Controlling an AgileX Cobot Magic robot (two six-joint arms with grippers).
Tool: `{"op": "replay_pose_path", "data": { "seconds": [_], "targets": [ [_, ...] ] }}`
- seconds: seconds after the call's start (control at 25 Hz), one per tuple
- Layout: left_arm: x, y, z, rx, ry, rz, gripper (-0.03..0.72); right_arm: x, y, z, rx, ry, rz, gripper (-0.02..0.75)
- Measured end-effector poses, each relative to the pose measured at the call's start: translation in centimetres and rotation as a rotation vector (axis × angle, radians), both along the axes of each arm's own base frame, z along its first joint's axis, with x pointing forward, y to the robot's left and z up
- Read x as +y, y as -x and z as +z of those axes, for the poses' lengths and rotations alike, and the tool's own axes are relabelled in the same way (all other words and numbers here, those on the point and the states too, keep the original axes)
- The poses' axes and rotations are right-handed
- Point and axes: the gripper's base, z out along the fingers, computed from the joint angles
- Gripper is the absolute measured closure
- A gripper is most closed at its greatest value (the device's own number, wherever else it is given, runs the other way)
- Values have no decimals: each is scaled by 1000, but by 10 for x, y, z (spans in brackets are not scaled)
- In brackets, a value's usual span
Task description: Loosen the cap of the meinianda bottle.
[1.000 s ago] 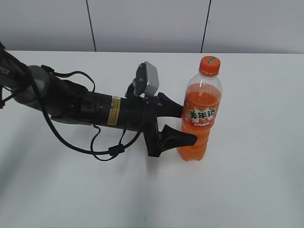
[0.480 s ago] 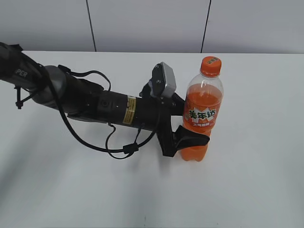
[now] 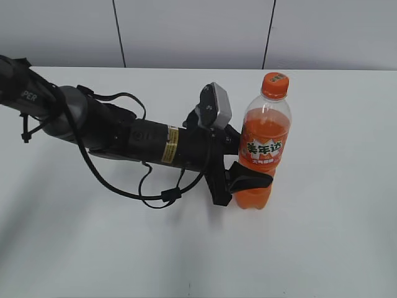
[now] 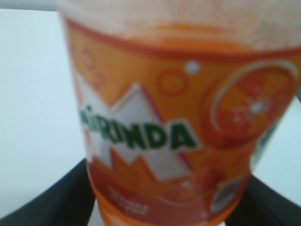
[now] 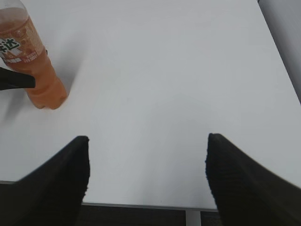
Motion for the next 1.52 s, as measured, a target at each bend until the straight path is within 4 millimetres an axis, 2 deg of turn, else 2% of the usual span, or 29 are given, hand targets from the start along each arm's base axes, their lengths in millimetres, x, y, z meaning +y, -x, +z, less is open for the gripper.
{"op": "replay_pose_path", "data": {
  "seconds": [0.2,0.68,0.84,1.12,1.52],
  "targets": [
    [0,0,0,2,0,0,276,0,0,0,0,0,0,160],
    [0,0,0,2,0,0,276,0,0,0,-1,0,0,160],
    [0,0,0,2,0,-1,276,-1,1,9,-14,4,-4,160],
    [0,0,0,1,-2,-1,279,3,-29,32,122,4,-6,160],
    [0,0,0,0,-1,-3,279,11,-93,72,338,-40,-61,164]
  ]
}}
